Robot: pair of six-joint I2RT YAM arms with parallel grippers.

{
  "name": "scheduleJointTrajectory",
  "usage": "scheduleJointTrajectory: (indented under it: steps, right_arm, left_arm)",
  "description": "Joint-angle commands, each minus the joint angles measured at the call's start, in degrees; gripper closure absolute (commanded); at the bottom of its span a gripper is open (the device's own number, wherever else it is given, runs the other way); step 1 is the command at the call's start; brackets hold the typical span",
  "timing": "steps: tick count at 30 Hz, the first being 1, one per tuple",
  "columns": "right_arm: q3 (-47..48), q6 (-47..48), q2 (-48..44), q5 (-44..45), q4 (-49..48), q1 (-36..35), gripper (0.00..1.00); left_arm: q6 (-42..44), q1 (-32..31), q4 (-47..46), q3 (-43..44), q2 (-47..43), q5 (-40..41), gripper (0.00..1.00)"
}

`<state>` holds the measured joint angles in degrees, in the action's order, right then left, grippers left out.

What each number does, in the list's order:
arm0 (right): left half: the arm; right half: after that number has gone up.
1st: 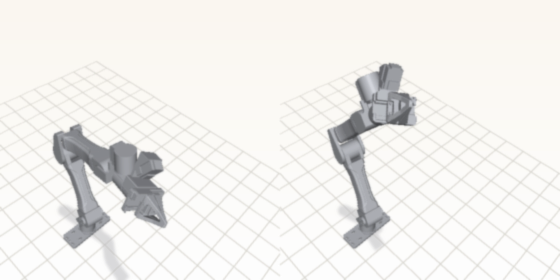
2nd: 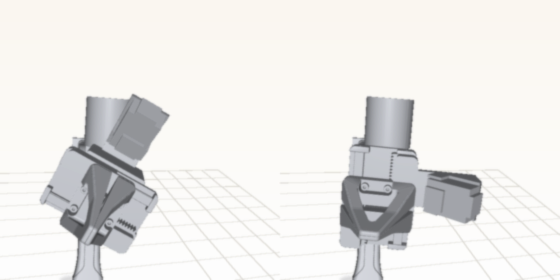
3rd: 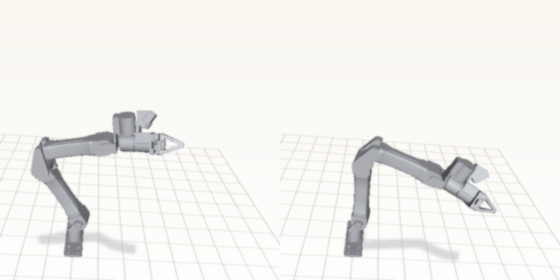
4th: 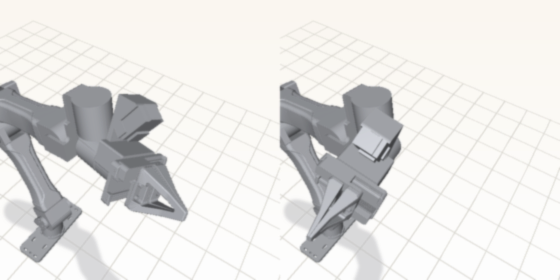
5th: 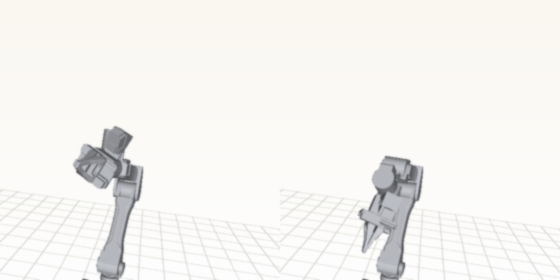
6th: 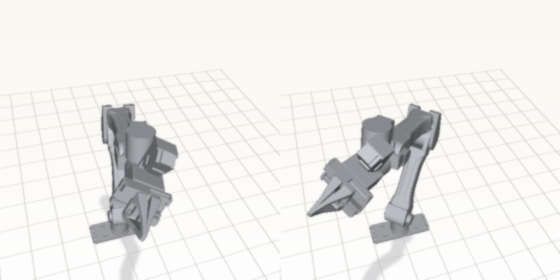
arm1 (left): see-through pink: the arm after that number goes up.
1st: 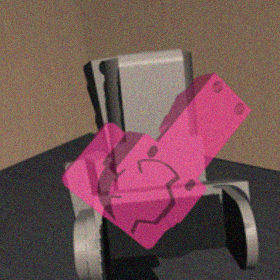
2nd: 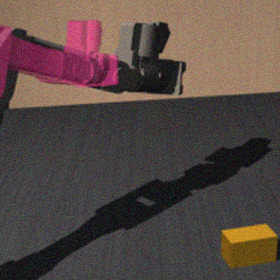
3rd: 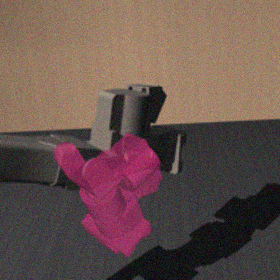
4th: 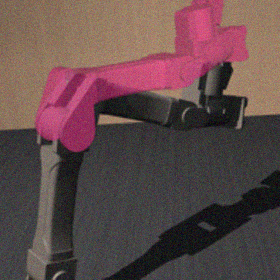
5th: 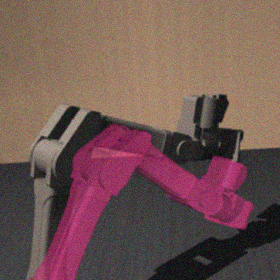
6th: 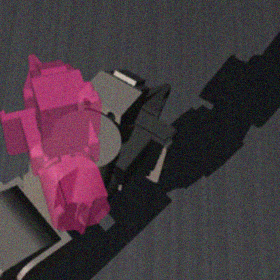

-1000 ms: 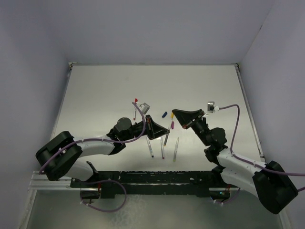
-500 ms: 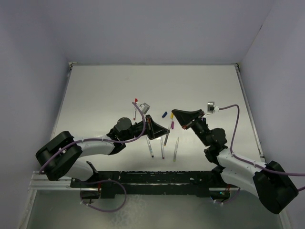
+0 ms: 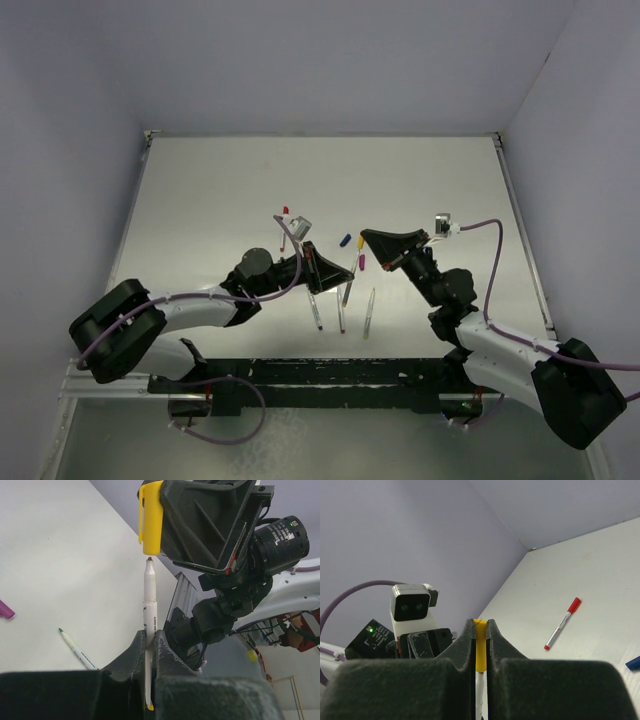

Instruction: Insert the pens into the pen caps

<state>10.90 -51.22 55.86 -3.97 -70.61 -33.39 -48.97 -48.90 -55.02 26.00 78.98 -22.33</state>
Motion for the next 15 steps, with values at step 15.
scheduleJointTrajectory:
  steps: [15]
  right_arm:
    - [0.5, 0.4, 0.4, 0.7, -3.1, -0.7, 1.00]
  left_arm:
    - [0.2, -0.1, -3.0, 0.0, -1.8, 0.5, 1.00]
